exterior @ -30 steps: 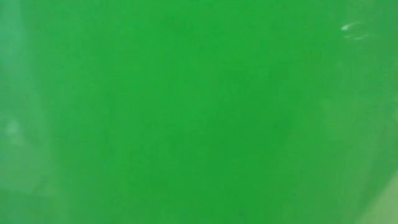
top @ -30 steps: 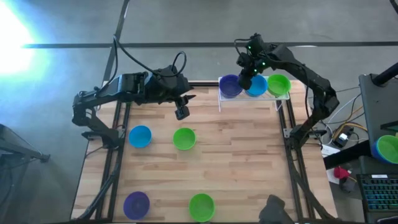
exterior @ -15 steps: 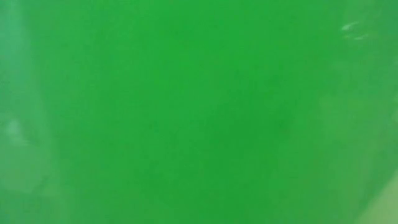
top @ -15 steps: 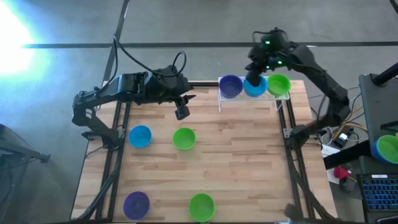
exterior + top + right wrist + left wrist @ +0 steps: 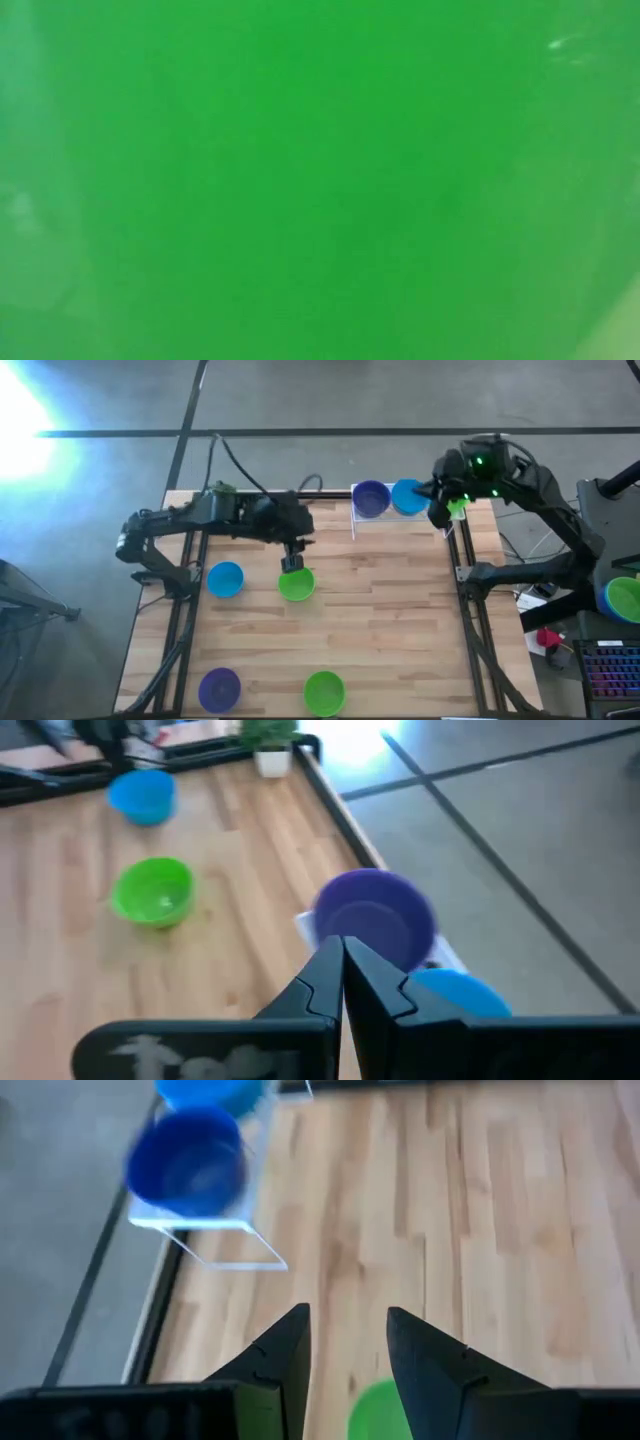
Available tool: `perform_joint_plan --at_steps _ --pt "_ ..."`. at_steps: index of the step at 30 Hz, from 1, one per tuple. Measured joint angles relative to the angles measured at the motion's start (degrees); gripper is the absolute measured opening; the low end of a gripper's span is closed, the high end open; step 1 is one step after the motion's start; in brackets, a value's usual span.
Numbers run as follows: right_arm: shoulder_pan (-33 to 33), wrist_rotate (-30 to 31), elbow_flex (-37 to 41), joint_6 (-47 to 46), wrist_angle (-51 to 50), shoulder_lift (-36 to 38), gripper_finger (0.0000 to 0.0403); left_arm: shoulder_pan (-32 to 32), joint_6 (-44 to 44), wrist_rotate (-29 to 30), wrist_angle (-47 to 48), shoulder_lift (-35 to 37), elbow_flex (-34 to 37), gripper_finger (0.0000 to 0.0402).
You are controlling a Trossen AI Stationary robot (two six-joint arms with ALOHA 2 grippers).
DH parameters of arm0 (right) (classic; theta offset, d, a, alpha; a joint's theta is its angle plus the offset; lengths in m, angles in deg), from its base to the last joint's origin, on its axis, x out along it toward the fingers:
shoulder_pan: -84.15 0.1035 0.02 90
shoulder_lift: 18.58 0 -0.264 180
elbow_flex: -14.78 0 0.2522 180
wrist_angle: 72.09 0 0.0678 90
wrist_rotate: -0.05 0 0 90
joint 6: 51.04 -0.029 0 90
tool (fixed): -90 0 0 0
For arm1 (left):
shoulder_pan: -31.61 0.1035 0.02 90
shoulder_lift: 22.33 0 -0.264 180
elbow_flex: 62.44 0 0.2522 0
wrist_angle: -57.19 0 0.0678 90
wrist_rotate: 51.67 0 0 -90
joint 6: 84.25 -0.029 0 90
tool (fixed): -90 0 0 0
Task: Pick & Place Mini bowls
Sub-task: Stack the top green bowl on top of the green bowl on the shelf
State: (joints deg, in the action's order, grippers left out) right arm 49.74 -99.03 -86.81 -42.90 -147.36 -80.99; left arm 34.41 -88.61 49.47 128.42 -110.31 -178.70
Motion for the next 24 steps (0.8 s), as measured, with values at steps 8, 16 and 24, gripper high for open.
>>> perform_joint_plan --at_steps 8,16,24 --pt "7.0 0.0 6.4 -1.9 0.0 6.0 0.0008 -1.5 -0.2 0.0 0.0 0.0 11.3 0.0129" --pt "11.1 -0.2 9.7 -2.0 0.3 8.1 0.0008 -1.4 3.6 -0.2 -4.4 0.0 23.3 0.0129" --pt "11.7 -0.2 9.9 -2.0 0.7 7.6 0.0008 -0.5 9.3 -0.4 -14.4 0.0 35.9 0.0129"
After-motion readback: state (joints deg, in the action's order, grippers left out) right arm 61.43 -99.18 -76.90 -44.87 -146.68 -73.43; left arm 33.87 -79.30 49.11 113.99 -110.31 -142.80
